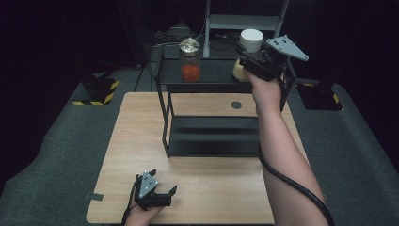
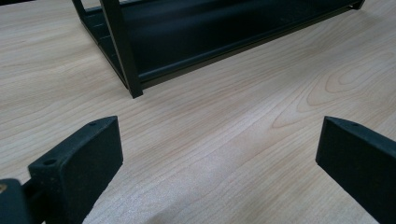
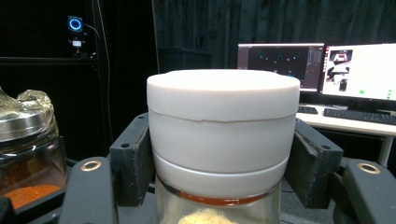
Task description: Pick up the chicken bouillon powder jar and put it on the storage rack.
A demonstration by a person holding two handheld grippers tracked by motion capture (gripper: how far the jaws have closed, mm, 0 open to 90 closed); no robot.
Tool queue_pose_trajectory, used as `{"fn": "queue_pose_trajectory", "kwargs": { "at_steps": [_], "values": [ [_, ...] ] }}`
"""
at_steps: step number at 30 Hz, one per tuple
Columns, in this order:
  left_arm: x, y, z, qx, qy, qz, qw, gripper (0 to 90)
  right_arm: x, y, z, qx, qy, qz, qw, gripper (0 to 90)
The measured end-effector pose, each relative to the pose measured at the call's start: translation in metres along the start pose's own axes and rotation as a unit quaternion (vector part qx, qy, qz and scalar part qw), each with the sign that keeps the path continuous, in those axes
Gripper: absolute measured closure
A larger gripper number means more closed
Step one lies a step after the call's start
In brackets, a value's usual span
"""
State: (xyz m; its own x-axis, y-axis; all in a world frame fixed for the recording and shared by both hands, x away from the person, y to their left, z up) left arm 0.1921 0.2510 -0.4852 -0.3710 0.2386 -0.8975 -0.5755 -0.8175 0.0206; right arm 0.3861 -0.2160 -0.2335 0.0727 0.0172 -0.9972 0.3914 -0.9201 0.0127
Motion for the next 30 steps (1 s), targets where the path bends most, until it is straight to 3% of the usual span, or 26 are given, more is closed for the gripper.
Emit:
{"fn": "queue_pose_trajectory", "kwargs": {
  "at_steps": [16, 20, 25, 30],
  "values": [
    [0.0003, -0.0007, 0.0003, 0.002, 0.001, 0.000, 1.0000, 0.9, -0.0034, 0.0000, -0.0016, -0.002, -0.006, -0.002, 1.0000, 30.8],
    [0.0004, -0.0010, 0.0003, 0.002, 0.001, 0.001, 1.0000, 1.0, -0.0055, -0.0015, -0.0023, -0.005, -0.008, -0.003, 1.0000, 22.1],
    [0.0002, -0.0007, 0.0001, 0.002, 0.000, 0.000, 1.0000, 0.9, -0.0082, -0.0084, -0.0010, 0.008, -0.014, -0.006, 0.9998, 2.6],
    [-0.0001, -0.0002, 0.0000, 0.002, 0.000, -0.001, 1.0000, 0.9, -0.0074, -0.0076, 0.0034, -0.001, -0.010, -0.002, 0.9999, 0.0]
  ]
}}
Point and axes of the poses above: each handheld gripper's, and its own axes: z roughly backward along the jaws, x roughly out of its underside, y roughly to its right, the point moved 1 cm from there along -z, roughly forward along the jaws, and after that the axes turned 3 degrees about x, right-handed, at the moved point
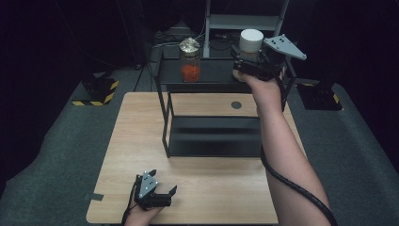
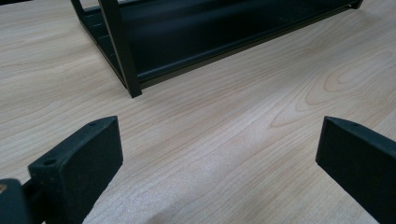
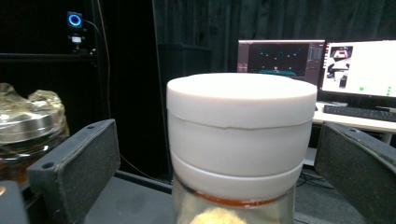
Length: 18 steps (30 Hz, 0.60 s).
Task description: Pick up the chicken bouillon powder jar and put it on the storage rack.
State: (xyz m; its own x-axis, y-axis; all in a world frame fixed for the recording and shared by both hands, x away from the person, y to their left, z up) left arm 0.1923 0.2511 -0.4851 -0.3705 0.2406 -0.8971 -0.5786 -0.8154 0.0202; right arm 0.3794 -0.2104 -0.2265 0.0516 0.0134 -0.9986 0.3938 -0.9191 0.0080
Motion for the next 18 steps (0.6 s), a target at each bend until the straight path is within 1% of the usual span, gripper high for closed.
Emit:
{"fn": "queue_pose_trajectory", "kwargs": {
  "at_steps": [8, 12, 18],
  "values": [
    [-0.001, 0.001, 0.000, -0.002, -0.002, -0.003, 1.0000, 1.0, 0.001, -0.001, 0.010, -0.004, 0.002, 0.001, 1.0000, 0.0],
    [-0.001, 0.001, 0.000, -0.002, -0.002, -0.005, 1.0000, 1.0, 0.002, -0.001, 0.018, -0.008, 0.006, -0.001, 0.9999, 0.0],
    [-0.001, 0.003, -0.001, -0.004, -0.003, -0.006, 1.0000, 0.9, 0.006, -0.001, 0.031, -0.013, 0.009, 0.003, 0.9999, 0.0]
  ]
}}
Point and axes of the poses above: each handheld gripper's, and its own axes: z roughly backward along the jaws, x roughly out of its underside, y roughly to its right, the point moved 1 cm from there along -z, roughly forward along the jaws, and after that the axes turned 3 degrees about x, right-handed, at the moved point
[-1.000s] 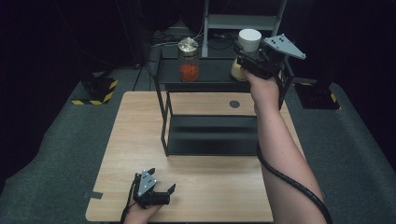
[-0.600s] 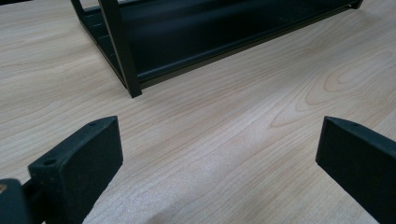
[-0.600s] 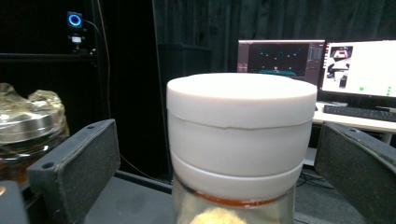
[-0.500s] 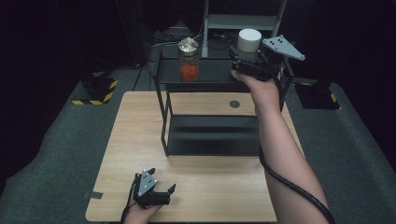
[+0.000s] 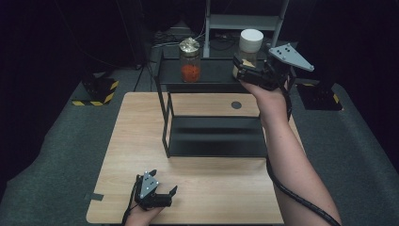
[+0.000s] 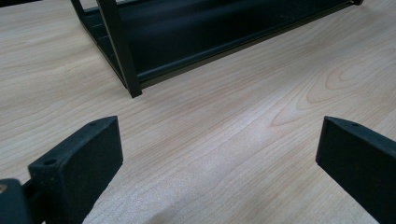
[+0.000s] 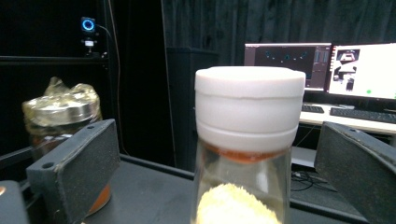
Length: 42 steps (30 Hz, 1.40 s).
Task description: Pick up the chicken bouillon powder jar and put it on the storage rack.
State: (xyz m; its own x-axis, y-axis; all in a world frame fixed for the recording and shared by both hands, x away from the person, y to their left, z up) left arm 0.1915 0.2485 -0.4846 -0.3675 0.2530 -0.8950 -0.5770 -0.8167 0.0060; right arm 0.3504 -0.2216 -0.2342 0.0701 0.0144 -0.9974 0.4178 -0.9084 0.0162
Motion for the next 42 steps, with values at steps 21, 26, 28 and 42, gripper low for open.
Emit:
{"fn": "queue_pose_trajectory", "kwargs": {
  "at_steps": [21, 26, 28, 42],
  "values": [
    [-0.001, 0.002, -0.001, -0.003, -0.002, -0.002, 1.0000, 0.9, 0.020, -0.003, 0.050, -0.033, 0.009, 0.031, 0.9989, 0.0],
    [-0.001, 0.002, 0.000, -0.002, -0.002, -0.003, 1.0000, 0.9, 0.026, -0.009, 0.058, -0.040, 0.005, 0.033, 0.9986, 0.0],
    [0.000, 0.002, 0.000, -0.002, -0.001, -0.003, 1.0000, 1.0, 0.028, -0.012, 0.061, -0.040, 0.003, 0.040, 0.9984, 0.0],
    [0.000, 0.004, 0.000, -0.006, -0.001, -0.014, 0.9999, 0.9, 0.063, -0.021, 0.086, -0.052, -0.021, 0.058, 0.9967, 0.0]
  ]
}}
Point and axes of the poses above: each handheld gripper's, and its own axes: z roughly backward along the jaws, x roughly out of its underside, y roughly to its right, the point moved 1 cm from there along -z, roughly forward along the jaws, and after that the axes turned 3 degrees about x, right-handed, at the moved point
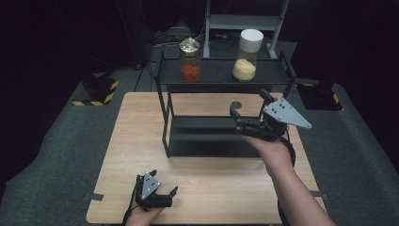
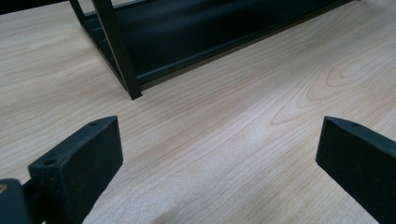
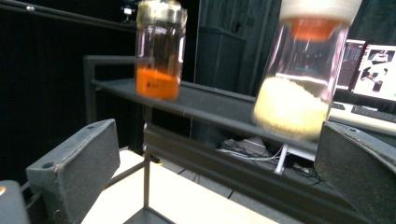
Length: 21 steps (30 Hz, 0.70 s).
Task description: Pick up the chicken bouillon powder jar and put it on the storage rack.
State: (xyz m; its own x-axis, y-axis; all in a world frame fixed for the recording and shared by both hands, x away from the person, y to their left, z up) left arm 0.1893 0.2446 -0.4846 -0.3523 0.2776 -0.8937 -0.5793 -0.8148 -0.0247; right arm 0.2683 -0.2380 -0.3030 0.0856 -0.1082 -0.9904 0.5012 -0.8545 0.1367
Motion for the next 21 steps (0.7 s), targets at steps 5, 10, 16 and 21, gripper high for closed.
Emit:
{"fn": "queue_pose_trajectory", "kwargs": {
  "at_steps": [5, 10, 16, 21],
  "values": [
    [0.000, -0.001, 0.000, 0.000, 0.001, 0.005, 1.0000, 0.9, 0.017, -0.001, 0.008, -0.003, -0.015, 0.001, 0.9999, 0.0],
    [0.000, 0.001, 0.000, -0.001, -0.001, -0.001, 1.0000, 1.0, 0.034, -0.002, 0.014, -0.006, -0.027, 0.006, 0.9996, 0.0],
    [0.000, 0.001, 0.000, -0.001, 0.000, -0.001, 1.0000, 0.9, 0.054, -0.005, 0.023, -0.005, -0.043, 0.017, 0.9989, 0.0],
    [0.000, 0.000, 0.000, -0.001, -0.001, 0.000, 1.0000, 0.9, 0.071, -0.007, 0.029, -0.007, -0.058, 0.020, 0.9981, 0.0]
  ]
}}
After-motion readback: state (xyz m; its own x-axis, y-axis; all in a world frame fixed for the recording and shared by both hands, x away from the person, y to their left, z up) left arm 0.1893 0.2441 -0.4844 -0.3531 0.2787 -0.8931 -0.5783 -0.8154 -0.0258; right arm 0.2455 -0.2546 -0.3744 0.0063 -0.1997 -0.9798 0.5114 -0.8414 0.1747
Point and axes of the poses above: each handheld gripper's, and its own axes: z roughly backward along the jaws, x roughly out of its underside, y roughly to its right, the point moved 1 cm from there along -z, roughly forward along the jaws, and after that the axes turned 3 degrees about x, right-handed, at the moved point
